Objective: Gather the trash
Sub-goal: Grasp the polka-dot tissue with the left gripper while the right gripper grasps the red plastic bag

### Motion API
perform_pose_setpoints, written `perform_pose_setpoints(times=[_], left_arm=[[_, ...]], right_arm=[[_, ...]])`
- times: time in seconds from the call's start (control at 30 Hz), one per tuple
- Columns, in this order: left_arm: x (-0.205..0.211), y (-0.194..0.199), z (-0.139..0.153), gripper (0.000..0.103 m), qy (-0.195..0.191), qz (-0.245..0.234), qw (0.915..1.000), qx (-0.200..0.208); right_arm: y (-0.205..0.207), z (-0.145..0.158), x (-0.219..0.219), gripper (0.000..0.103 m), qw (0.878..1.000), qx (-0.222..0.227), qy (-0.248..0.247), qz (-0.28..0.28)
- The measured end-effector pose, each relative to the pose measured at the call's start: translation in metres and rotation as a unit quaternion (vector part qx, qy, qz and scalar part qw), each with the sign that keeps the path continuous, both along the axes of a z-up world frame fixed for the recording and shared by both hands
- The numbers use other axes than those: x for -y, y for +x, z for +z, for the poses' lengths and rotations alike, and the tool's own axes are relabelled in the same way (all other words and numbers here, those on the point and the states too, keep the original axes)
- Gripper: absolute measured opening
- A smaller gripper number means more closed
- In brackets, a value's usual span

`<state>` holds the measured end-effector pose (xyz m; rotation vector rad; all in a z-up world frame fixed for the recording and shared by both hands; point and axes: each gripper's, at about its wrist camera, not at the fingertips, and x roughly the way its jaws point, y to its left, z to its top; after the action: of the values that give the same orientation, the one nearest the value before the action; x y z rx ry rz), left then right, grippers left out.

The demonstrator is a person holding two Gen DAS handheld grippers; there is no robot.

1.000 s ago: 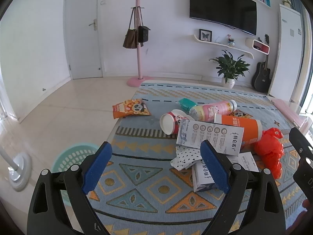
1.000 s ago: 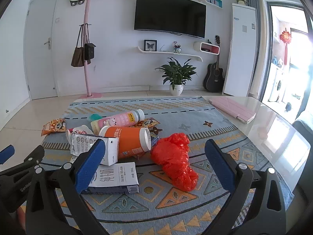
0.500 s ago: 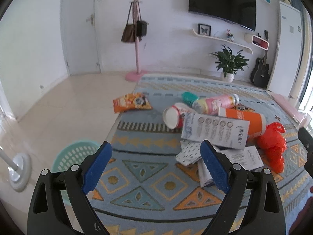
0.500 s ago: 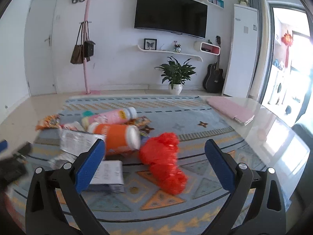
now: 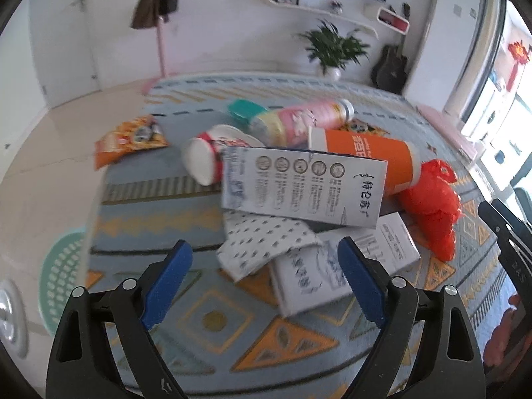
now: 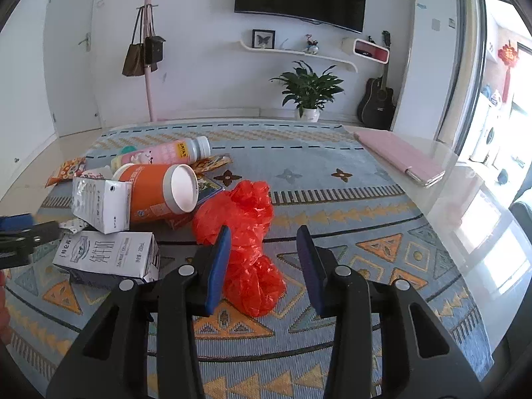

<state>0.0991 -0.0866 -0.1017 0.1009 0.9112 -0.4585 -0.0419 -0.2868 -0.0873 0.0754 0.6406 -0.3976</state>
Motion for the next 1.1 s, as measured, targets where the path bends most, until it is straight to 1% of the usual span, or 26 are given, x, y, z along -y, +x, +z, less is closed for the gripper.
perform_pose_setpoints(times=[0.07, 0.1, 0.13, 0.2, 0.27, 0.3, 0.4, 0.47, 0.57, 0.67, 0.77, 0.83, 0.9, 1.0, 1.07, 1.1], left_arm=[[0.002, 0.008, -0.005, 0.081, -0.001, 0.001, 1.0000, -0.009], [0.001, 0.014, -0.009, 0.078, 0.000, 0.006, 0.9998, -0.019], [-0.001, 0.018, -0.012, 0.077, -0.003, 0.009, 0.9996, -0.029], [-0.007, 0.026, -0.018, 0.071, -0.029, 0.008, 0.9981, -0.054], [-0.013, 0.031, -0.023, 0.067, -0.042, 0.007, 0.9961, -0.077], [-0.015, 0.031, -0.025, 0.065, -0.045, 0.006, 0.9956, -0.082], [-0.028, 0.035, -0.026, 0.059, -0.061, 0.012, 0.9942, -0.088], [-0.035, 0.037, -0.026, 0.058, -0.060, 0.019, 0.9945, -0.084], [-0.042, 0.039, -0.024, 0.052, -0.064, 0.028, 0.9945, -0.078], [-0.040, 0.043, -0.020, 0.052, -0.068, 0.024, 0.9946, -0.075], [-0.030, 0.051, -0.023, 0.054, -0.054, 0.026, 0.9961, -0.065], [-0.027, 0.054, -0.022, 0.057, -0.054, 0.028, 0.9963, -0.061], [-0.028, 0.055, -0.020, 0.062, -0.060, 0.026, 0.9963, -0.056], [-0.030, 0.056, -0.016, 0.064, -0.073, 0.029, 0.9957, -0.049], [-0.034, 0.058, -0.019, 0.064, -0.082, 0.033, 0.9943, -0.060], [-0.036, 0.058, -0.021, 0.066, -0.085, 0.033, 0.9937, -0.065]], right_arm=[[0.004, -0.002, 0.001, 0.038, 1.000, -0.007, 0.002, 0.008], [0.005, -0.003, 0.001, 0.038, 1.000, -0.008, 0.000, 0.009], [0.007, -0.004, 0.002, 0.038, 1.000, -0.011, -0.003, 0.009], [0.011, -0.006, 0.003, 0.041, 1.000, -0.016, -0.003, 0.012], [0.014, -0.009, 0.004, 0.043, 1.000, -0.018, -0.001, 0.011], [0.015, -0.010, 0.004, 0.044, 1.000, -0.019, 0.002, 0.012], [0.019, -0.012, 0.002, 0.045, 1.000, -0.021, 0.001, 0.013], [0.019, -0.012, 0.001, 0.045, 1.000, -0.021, 0.001, 0.014], [0.019, -0.010, 0.000, 0.047, 1.000, -0.019, -0.004, 0.014], [0.019, -0.009, 0.002, 0.049, 1.000, -0.016, -0.007, 0.012], [0.024, -0.008, 0.005, 0.051, 1.000, -0.017, -0.015, 0.014], [0.026, -0.007, 0.007, 0.053, 1.000, -0.017, -0.016, 0.017], [0.029, -0.006, 0.009, 0.056, 1.000, -0.016, -0.016, 0.018], [0.032, -0.006, 0.010, 0.057, 1.000, -0.015, -0.020, 0.019], [0.034, -0.007, 0.010, 0.059, 0.999, -0.015, -0.019, 0.022], [0.035, -0.007, 0.010, 0.061, 0.999, -0.015, -0.018, 0.022]])
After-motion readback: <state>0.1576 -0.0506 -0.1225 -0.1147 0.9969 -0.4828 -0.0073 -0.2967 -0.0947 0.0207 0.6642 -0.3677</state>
